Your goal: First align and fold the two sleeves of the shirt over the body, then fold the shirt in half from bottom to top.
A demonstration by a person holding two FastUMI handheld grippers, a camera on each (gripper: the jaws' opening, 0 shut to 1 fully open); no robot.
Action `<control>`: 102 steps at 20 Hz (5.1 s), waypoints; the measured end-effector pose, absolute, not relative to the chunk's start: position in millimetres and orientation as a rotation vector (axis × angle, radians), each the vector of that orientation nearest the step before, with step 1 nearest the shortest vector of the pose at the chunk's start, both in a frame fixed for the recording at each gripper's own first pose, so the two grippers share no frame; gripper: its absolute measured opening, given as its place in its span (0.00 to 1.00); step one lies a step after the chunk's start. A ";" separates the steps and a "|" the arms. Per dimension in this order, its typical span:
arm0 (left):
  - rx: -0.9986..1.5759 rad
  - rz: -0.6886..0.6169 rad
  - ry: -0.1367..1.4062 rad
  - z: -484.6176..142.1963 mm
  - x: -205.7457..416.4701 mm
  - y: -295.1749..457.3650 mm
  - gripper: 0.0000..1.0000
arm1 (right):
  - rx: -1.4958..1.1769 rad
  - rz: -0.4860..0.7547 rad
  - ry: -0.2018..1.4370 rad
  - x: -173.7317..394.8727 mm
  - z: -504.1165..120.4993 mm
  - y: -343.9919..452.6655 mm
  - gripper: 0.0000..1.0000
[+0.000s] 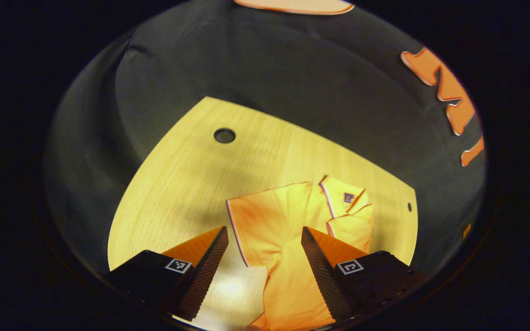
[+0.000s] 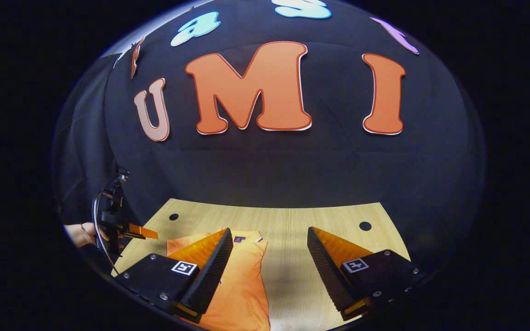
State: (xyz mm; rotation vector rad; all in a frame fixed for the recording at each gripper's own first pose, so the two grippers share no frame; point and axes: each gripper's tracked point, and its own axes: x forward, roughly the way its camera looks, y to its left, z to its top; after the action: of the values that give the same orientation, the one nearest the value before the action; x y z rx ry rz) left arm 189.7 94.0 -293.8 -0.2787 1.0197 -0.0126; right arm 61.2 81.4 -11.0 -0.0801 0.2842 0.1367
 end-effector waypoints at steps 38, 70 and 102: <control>0.157 -0.077 1.010 -273.0 207.5 24.9 0.04 | 0.046 0.145 0.345 31.2 -21.9 27.3 0.99; -0.054 -0.436 0.996 -253.0 94.7 -112.7 0.98 | 0.029 0.162 0.511 7.2 -92.0 59.4 0.99; 0.024 -0.182 1.367 -412.2 -167.9 29.6 0.99 | -0.273 0.078 1.257 -207.2 -389.7 77.9 0.99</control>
State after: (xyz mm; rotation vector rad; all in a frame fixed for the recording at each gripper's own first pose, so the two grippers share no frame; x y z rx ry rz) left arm -167.9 29.6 -412.2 0.0244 1.3671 -0.1818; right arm -207.2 77.9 -389.7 -0.2732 1.2566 0.0783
